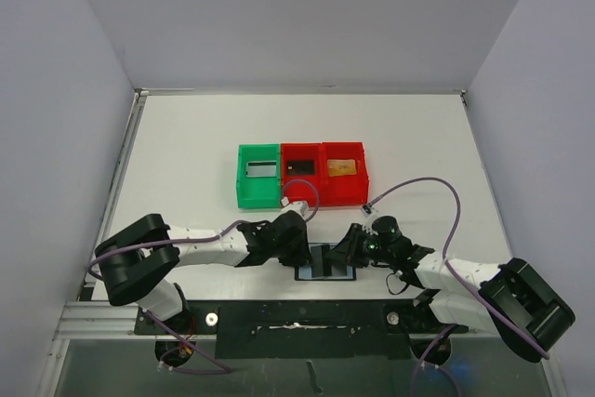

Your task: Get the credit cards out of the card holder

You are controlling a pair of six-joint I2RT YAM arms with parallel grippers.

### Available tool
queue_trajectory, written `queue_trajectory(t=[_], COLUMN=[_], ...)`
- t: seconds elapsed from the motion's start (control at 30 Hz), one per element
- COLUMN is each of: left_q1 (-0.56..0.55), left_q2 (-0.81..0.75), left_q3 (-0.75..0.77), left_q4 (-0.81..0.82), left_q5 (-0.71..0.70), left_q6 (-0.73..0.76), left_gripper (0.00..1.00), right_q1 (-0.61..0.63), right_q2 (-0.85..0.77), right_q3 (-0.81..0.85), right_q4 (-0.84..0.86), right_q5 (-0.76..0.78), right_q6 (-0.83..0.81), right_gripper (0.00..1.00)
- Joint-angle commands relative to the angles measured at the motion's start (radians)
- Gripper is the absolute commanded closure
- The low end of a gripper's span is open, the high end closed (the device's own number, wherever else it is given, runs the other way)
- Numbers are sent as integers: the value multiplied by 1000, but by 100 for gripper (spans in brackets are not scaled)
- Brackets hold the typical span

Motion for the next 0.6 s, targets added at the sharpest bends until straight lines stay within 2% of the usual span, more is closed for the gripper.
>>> queue_trajectory(t=[0.0, 0.17, 0.33, 0.47, 0.57], left_q1=[2, 1, -8, -8, -8], left_q2=[-37, 3, -15, -13, -5], left_q3=[-32, -4, -14, -9, -7], left_q4=[-13, -40, -34, -48, -52], left_q5=[-13, -21, -47, -44, -37], left_q6=[-1, 6, -23, -19, -13], left_gripper=[95, 98, 100, 100, 100], right_q1=[-8, -6, -5, -4, -3], right_q2=[9, 19, 34, 54, 69], right_q3=[-5, -14, -19, -7, -17], right_q4=[77, 124, 158, 112, 169], right_q5=[-25, -61, -93, -77, -93], right_q6=[5, 10, 4, -30, -24], right_gripper=[83, 79, 78, 81, 82])
